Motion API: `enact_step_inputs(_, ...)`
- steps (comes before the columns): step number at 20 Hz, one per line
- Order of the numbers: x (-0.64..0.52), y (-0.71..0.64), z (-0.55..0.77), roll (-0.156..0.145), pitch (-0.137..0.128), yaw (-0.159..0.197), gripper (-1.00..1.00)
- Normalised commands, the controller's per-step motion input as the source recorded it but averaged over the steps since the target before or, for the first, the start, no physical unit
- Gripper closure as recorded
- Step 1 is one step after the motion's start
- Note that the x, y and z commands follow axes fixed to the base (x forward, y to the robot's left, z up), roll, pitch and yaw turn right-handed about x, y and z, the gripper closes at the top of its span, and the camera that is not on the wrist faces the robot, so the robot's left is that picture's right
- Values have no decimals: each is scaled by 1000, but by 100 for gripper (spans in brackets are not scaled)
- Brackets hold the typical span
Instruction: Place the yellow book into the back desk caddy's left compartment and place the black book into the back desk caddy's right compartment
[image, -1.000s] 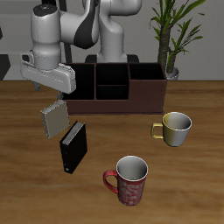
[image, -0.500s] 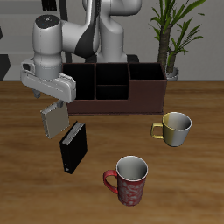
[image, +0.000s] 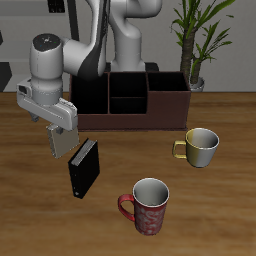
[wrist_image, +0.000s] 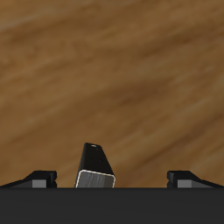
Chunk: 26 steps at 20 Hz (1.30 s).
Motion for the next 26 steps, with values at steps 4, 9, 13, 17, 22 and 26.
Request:
enact_step_inputs(4,-344,191,-137,40,-43,-39,-100)
enact_step_inputs(9,-116,246,-222,34,2,-24,100)
enact_step_inputs(13,-12,96,-52,16,-4,-28,100)
enact_step_inputs(17,76,95,49,15,1,-11,100)
enact_step_inputs(22,5,126,199,16,-29,32,100)
enact_step_inputs(26,11,129,539,3,-55,65,100)
